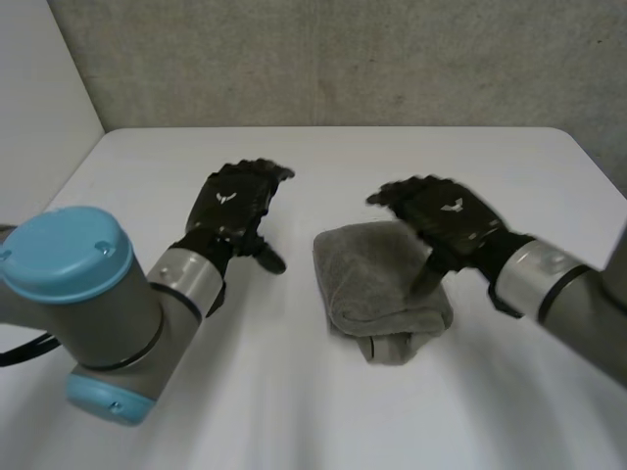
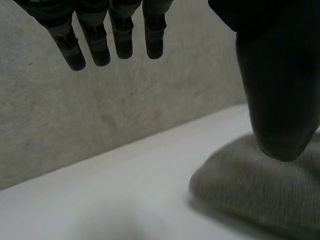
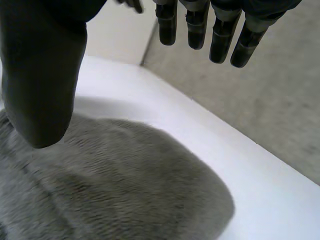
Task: Fold the towel.
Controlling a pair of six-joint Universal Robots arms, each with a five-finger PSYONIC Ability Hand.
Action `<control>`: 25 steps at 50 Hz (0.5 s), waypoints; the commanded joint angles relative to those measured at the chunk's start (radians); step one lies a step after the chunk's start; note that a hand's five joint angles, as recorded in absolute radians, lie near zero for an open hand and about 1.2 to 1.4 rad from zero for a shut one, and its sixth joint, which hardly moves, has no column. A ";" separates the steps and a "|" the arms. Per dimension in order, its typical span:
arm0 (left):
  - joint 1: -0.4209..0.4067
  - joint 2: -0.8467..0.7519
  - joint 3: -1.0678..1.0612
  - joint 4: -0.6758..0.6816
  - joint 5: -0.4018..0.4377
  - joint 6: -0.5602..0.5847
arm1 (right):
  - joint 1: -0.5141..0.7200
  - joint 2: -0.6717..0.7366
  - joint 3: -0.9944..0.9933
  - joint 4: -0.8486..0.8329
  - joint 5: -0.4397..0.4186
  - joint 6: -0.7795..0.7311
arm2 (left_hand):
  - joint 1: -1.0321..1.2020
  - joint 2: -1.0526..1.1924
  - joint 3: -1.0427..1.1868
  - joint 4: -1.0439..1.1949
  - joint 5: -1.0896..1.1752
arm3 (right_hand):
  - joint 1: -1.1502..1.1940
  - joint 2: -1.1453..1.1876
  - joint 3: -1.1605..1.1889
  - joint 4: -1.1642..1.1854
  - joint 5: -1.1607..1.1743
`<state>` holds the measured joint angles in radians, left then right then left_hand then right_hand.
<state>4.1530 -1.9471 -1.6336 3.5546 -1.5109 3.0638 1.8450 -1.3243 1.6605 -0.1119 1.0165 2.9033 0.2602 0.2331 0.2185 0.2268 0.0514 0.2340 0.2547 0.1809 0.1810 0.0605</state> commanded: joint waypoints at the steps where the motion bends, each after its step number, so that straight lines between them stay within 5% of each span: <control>1: -0.071 -0.110 0.168 -0.094 0.003 -0.178 | -0.107 0.039 -0.039 -0.005 -0.084 0.181 | -0.064 -0.037 -0.044 -0.052 -0.030 | -0.059 -0.080 -0.006 -0.006 -0.060; 13: -0.125 -0.321 0.316 -0.188 -0.006 -0.235 | -0.121 0.347 -0.209 0.053 -0.062 0.251 | -0.032 -0.005 -0.044 -0.052 0.002 | -0.059 -0.080 -0.006 -0.006 -0.060; 25: -0.160 -0.417 0.304 -0.181 -0.064 -0.223 | -0.118 0.433 -0.288 0.087 -0.018 0.152 | -0.020 0.007 -0.044 -0.052 0.014 | -0.059 -0.080 -0.006 -0.006 -0.060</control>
<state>3.9995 -2.3351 -1.3144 3.3713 -1.5298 2.8351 1.7265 -0.9052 1.3864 -0.0286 0.9767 3.1176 0.2601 0.2343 0.2185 0.2268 0.0537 0.2336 0.2546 0.1810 0.1810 0.0605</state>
